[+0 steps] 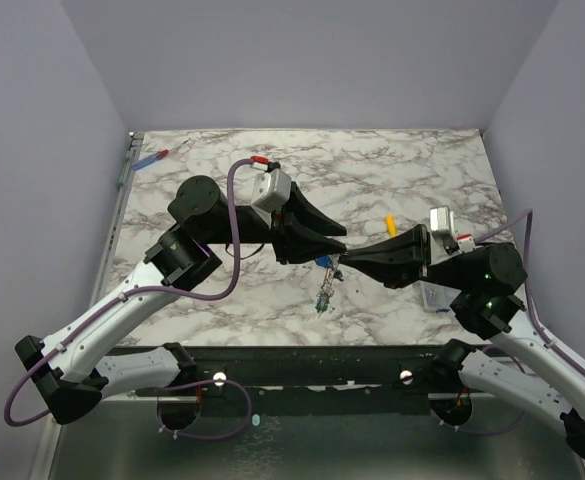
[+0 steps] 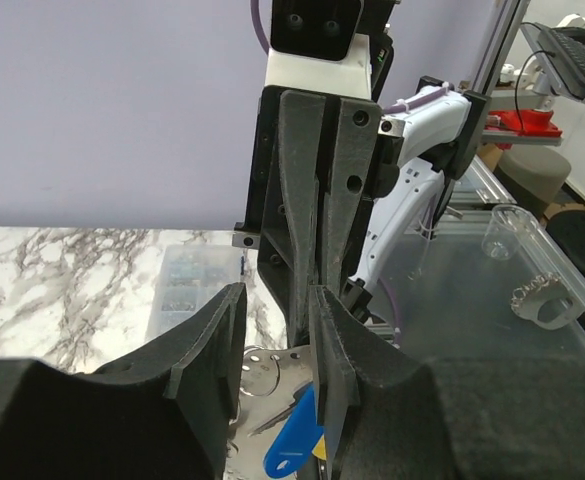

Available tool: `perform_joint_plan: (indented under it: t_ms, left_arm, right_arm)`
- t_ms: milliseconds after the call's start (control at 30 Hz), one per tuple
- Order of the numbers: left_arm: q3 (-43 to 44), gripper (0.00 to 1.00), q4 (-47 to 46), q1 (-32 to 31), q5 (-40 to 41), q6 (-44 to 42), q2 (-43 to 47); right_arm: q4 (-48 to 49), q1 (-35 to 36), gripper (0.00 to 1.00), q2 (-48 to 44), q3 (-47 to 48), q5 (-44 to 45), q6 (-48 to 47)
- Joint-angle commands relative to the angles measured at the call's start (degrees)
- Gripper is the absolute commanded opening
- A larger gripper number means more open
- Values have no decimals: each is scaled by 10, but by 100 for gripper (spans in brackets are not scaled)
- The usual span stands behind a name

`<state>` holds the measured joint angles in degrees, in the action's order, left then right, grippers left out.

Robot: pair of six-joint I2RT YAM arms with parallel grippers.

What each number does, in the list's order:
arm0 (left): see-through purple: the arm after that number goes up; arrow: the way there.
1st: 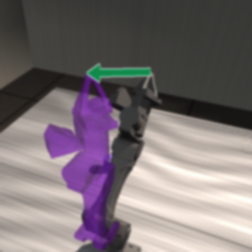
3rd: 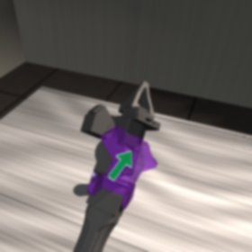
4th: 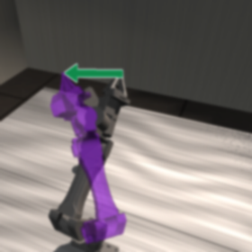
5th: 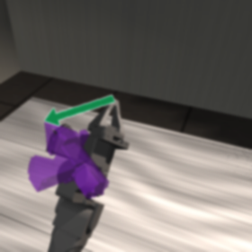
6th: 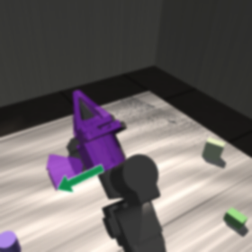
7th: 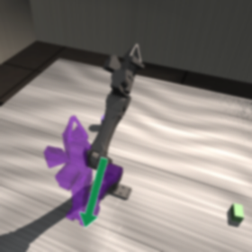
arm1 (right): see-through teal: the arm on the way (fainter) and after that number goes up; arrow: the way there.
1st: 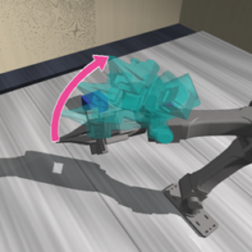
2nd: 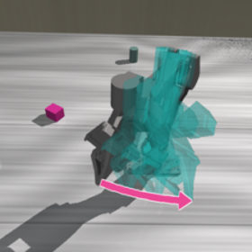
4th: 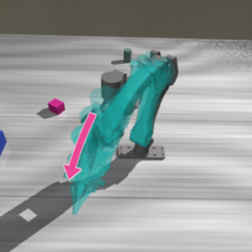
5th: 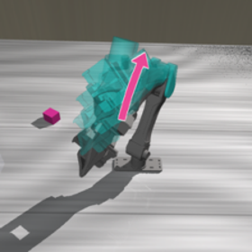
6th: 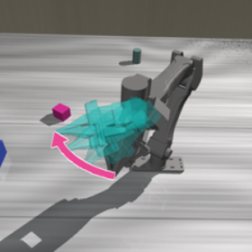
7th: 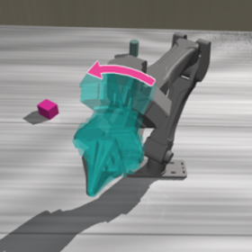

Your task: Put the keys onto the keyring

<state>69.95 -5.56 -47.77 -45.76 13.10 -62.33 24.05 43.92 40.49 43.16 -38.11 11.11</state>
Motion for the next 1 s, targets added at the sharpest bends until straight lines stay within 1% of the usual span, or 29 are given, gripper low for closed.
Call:
perform_joint_plan:
  t_ms: [0,300,500,567,633,667,733,967]
  left_arm:
    - [-10,36,-12,-3,-28,16,4]
    - [-15,36,-11,-3,-29,19,12]
    - [-3,49,1,-2,-2,18,18]
    - [-3,57,4,-3,11,15,23]
    - [-9,70,5,-2,28,8,29]
    - [-11,74,6,-3,32,3,31]
    - [-9,76,8,-3,35,-6,29]
    - [19,74,8,-2,29,-32,3]
  right_arm:
    - [0,2,1,-1,30,-9,0]
    - [0,2,1,1,32,-3,3]
    - [-20,2,1,-4,31,4,-3]
    - [-34,2,1,-9,30,14,-5]
    - [-45,1,1,-18,29,25,-5]
    - [-49,1,1,-22,28,28,-6]
    - [-51,2,1,-30,26,36,-5]
    - [-57,2,1,-51,1,84,-8]
